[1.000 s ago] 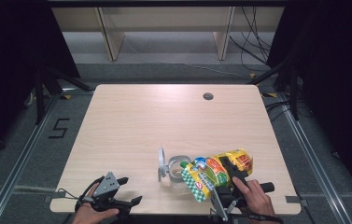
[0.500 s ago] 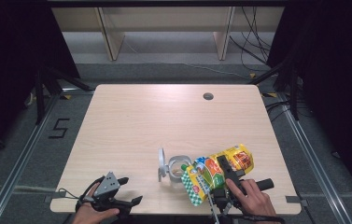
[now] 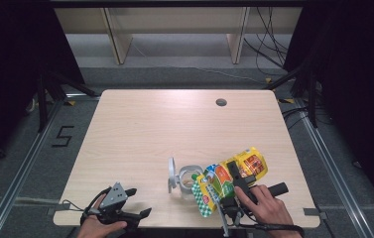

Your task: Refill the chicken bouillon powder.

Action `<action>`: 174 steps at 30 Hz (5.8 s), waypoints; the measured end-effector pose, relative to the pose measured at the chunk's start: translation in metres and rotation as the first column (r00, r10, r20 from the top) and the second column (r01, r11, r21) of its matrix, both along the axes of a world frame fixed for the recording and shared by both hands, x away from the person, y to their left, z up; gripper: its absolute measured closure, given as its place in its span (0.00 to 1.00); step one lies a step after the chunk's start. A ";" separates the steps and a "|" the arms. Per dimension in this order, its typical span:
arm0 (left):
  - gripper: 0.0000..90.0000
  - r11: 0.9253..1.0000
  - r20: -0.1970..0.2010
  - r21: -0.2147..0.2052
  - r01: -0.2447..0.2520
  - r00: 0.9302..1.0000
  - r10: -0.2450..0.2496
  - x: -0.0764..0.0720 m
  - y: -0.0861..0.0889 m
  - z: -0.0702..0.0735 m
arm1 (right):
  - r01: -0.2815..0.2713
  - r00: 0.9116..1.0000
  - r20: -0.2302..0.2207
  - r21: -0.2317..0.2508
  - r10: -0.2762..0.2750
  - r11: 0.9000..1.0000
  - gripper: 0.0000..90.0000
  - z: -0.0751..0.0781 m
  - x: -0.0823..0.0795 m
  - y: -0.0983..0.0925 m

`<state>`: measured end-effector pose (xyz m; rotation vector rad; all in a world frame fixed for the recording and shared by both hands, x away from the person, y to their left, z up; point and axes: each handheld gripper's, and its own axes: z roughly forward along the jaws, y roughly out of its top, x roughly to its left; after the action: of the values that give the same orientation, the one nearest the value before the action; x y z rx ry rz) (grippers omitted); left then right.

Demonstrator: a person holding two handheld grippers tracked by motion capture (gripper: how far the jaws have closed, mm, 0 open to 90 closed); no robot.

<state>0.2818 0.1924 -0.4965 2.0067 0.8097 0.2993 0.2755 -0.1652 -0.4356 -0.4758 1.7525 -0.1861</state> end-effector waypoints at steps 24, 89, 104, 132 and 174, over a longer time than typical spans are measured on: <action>0.17 1.000 0.002 0.021 0.008 1.000 -0.008 0.000 0.001 0.000 | -0.003 1.000 -0.028 -0.091 0.000 0.996 0.60 0.012 0.006 0.009; 0.17 1.000 0.008 0.023 0.005 1.000 -0.005 0.000 0.001 0.001 | -0.053 0.999 -0.018 -0.178 0.050 0.983 0.61 0.018 0.003 0.014; 0.17 1.000 0.017 0.031 0.003 1.000 -0.003 0.000 0.002 0.001 | -0.051 0.998 -0.034 -0.182 0.045 0.982 0.61 0.019 0.003 0.013; 0.17 1.000 0.008 0.018 0.001 1.000 -0.001 -0.001 0.001 0.001 | -0.045 0.999 -0.035 -0.197 0.039 0.979 0.61 0.021 0.007 0.014; 0.17 1.000 0.012 -0.012 -0.005 1.000 0.005 -0.001 0.001 0.000 | -0.036 0.998 -0.053 -0.190 0.026 0.981 0.61 0.026 0.009 0.012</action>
<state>0.2812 0.1931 -0.4960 1.9906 0.8071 0.3081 0.2847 -0.1529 -0.4097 -0.6518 1.7832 -0.3249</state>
